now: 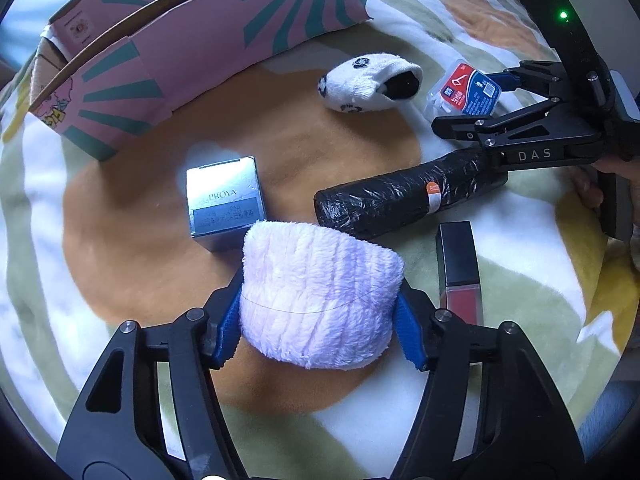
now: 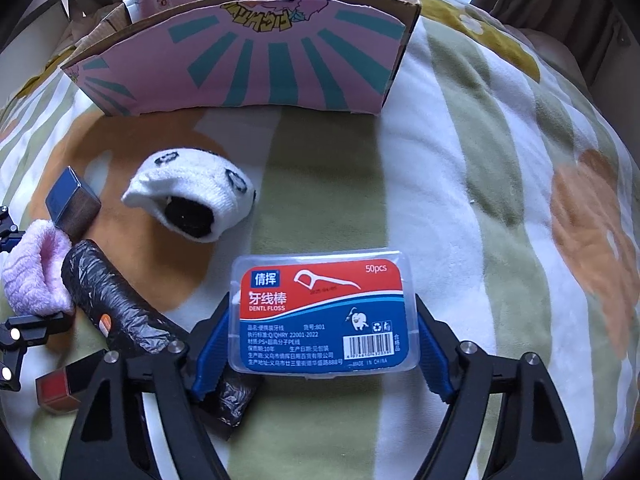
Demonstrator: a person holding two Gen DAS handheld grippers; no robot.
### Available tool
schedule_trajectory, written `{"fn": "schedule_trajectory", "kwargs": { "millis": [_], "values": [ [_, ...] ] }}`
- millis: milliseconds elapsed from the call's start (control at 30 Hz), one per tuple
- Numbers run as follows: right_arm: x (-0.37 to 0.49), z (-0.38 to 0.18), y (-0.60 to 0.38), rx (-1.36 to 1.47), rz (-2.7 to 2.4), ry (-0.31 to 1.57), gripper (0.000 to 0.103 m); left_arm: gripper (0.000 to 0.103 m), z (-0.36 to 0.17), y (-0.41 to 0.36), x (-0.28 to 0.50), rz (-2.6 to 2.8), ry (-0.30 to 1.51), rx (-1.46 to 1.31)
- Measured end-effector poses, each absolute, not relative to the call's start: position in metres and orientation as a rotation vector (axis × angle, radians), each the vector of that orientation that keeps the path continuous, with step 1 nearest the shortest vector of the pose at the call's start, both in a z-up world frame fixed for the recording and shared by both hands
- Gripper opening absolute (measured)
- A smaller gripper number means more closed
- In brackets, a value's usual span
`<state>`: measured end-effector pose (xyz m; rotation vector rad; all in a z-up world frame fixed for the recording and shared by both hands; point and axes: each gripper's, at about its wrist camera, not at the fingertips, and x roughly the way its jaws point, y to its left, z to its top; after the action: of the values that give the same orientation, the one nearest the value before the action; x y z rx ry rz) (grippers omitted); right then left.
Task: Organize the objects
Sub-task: 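Grasp the pink fluffy towel roll with the left tool while the right tool grasps the dental floss box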
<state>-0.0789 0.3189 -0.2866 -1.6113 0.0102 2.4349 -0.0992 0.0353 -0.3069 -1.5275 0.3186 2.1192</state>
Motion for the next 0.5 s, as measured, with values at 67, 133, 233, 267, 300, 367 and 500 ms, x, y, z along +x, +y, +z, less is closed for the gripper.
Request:
{"fn": "schedule_trajectory", "kwargs": {
  "millis": [67, 133, 233, 267, 300, 367, 500],
  "values": [
    [-0.079, -0.285, 0.318, -1.614, 2.435, 0.008, 0.076, 0.06, -0.306, 0.034, -0.1, 2.117, 0.312, -1.532],
    [-0.078, -0.283, 0.317, -1.616, 2.436, 0.009, 0.076, 0.059, -0.304, 0.033, -0.1, 2.118, 0.302, -1.535],
    [-0.079, -0.279, 0.317, -1.615, 2.443, 0.017, 0.076, 0.055, -0.3, 0.032, -0.1, 2.116, 0.283, -1.537],
    [-0.079, -0.276, 0.316, -1.614, 2.447, 0.019, 0.076, 0.054, -0.298, 0.031, -0.1, 2.114, 0.282, -1.536],
    [-0.079, -0.274, 0.316, -1.612, 2.45, 0.02, 0.076, 0.053, -0.295, 0.031, -0.099, 2.113, 0.282, -1.535],
    [-0.081, -0.268, 0.316, -1.609, 2.457, 0.022, 0.076, 0.051, -0.29, 0.029, -0.098, 2.113, 0.276, -1.534],
    [-0.084, -0.252, 0.314, -1.597, 2.472, 0.029, 0.076, 0.05, -0.277, 0.024, -0.098, 2.134, 0.247, -1.532]
  ]
}}
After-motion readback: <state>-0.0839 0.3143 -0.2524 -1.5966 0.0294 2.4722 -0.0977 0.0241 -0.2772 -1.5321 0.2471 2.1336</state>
